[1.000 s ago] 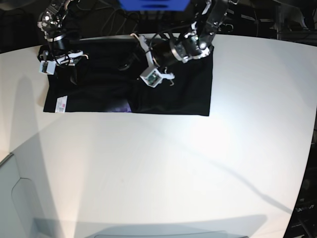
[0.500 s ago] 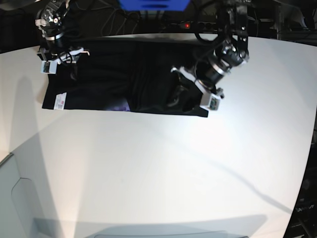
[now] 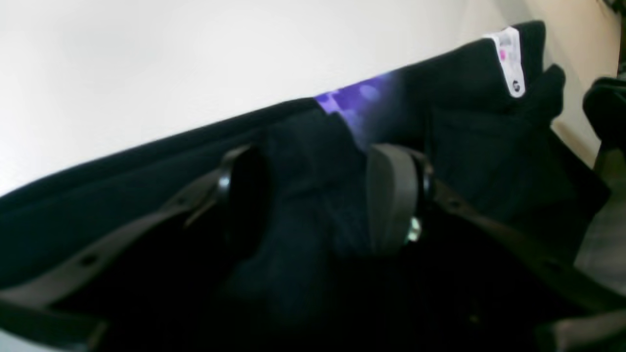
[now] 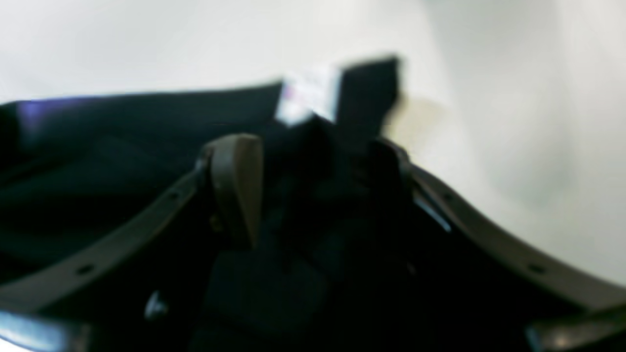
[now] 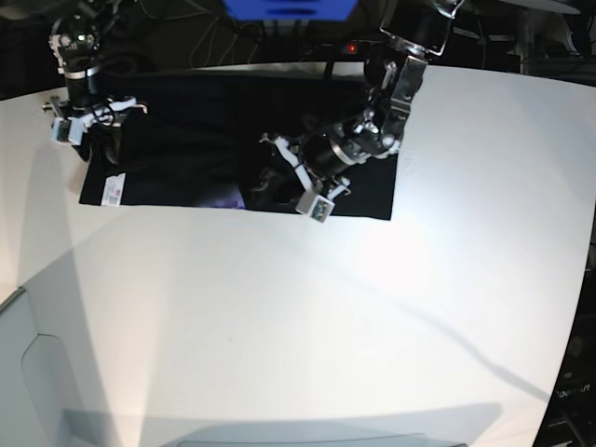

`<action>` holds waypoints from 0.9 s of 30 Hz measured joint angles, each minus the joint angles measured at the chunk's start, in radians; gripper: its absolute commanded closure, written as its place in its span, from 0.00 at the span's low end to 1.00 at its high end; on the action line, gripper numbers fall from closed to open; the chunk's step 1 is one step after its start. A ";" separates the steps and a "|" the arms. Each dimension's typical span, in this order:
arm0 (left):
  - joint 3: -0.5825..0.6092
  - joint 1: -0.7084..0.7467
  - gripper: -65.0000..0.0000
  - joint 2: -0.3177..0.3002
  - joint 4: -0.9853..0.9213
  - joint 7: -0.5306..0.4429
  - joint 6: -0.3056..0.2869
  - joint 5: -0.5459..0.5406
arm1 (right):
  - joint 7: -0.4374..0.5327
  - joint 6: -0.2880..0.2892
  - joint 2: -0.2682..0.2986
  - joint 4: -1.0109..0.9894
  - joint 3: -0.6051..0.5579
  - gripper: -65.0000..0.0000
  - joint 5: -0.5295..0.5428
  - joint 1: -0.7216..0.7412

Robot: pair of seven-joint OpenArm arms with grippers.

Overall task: Fold the T-shirt properly
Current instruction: 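Release the left gripper and raise it away from the folded shirt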

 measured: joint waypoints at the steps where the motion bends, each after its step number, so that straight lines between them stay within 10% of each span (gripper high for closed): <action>1: 0.003 -0.006 0.49 0.000 -0.005 0.000 0.000 0.000 | 0.005 0.000 0.000 -0.013 0.019 0.44 0.000 0.013; 15: -0.164 0.027 0.49 0.027 0.263 0.009 0.001 -0.032 | 0.011 0.000 0.031 -0.232 0.087 0.36 0.001 0.107; 27: -0.842 0.212 0.49 -0.096 0.255 0.001 0.002 -0.393 | 0.040 -0.003 0.045 -0.266 0.065 0.36 0.014 0.099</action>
